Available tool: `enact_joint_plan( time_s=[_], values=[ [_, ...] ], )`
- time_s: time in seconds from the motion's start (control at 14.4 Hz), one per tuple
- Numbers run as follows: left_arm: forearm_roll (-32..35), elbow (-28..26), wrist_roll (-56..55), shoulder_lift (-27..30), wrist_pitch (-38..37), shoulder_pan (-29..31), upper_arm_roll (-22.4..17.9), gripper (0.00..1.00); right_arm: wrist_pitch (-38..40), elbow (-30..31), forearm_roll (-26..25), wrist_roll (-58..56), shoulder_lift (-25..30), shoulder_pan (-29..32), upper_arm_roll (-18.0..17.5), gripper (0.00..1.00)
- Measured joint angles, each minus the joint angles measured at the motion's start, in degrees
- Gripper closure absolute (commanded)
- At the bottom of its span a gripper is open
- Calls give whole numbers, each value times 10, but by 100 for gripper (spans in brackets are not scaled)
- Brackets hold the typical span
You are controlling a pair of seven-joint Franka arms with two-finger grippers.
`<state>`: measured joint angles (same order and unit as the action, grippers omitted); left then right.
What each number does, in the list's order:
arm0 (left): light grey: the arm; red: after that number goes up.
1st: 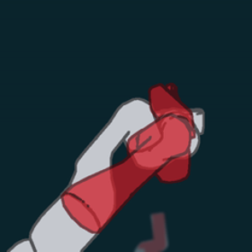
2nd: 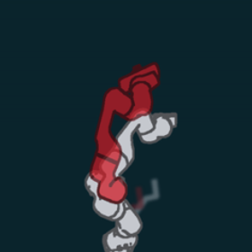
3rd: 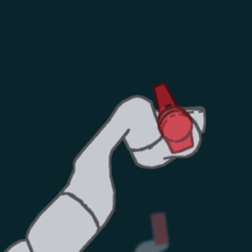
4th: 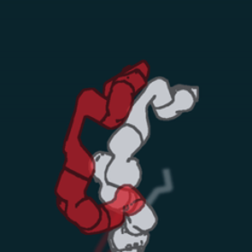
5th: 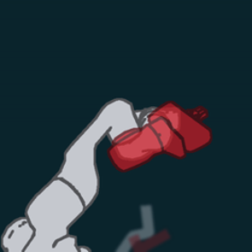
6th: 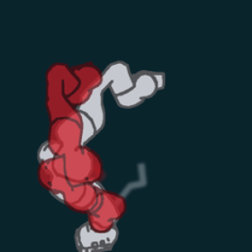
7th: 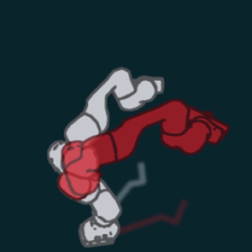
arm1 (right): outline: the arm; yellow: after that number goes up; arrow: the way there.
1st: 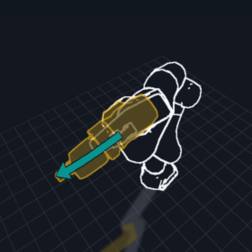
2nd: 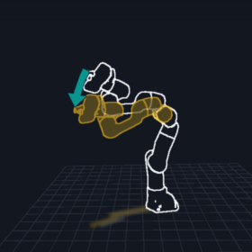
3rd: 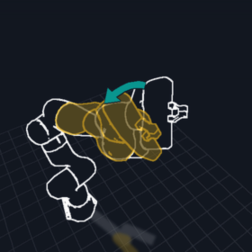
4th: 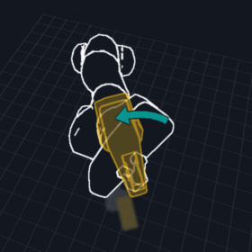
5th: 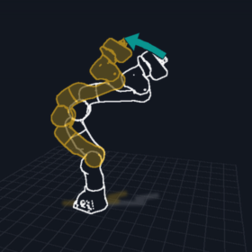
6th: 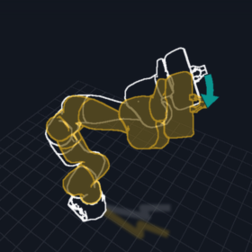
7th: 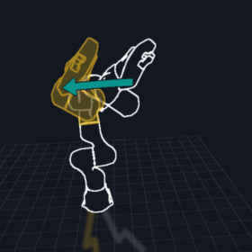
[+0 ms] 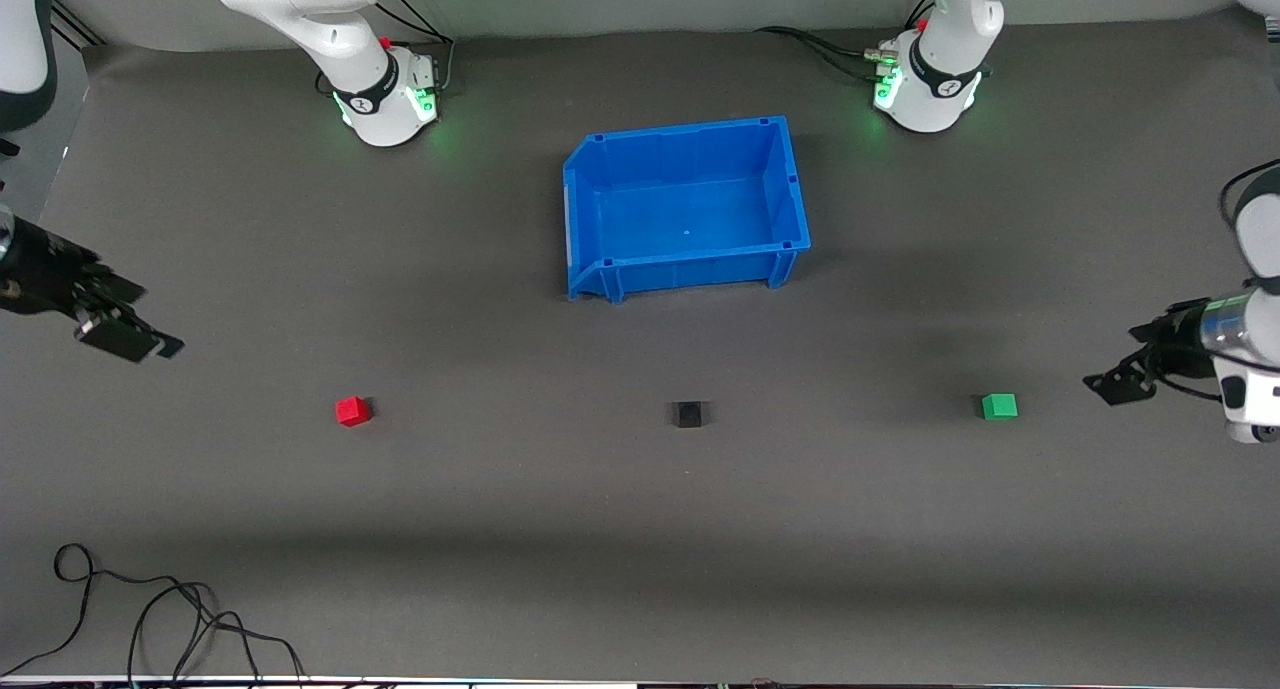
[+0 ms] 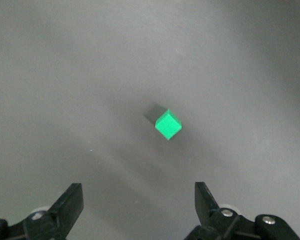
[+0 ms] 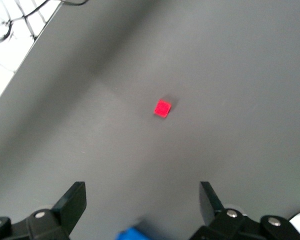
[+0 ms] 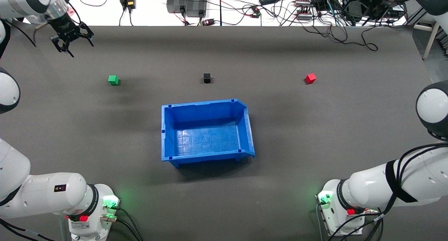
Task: Attach green and red cubes to black cube
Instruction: 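Move the right gripper toward the red cube while the left gripper approaches green, then lower and close the right gripper on red while the left grasps green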
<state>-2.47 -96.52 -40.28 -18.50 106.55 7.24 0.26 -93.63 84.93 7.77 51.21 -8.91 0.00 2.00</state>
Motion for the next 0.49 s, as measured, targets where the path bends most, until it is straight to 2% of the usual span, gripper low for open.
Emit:
enact_joint_plan(
  time_s=[0.21, 0.42, 0.49],
  values=[
    [-8, -23, -107, -34, 62, 10, 0, 1, -12, -1, 30, 103, -41, 0, 1, 0],
    [-14, -73, -217, -61, 164, 13, 0, 2, -31, 4, 77, 121, -100, 5, 19, 0],
    [-16, -85, -254, -72, 185, 13, 2, 6, -39, 7, 93, 121, -119, 7, 29, 0]
  ],
)
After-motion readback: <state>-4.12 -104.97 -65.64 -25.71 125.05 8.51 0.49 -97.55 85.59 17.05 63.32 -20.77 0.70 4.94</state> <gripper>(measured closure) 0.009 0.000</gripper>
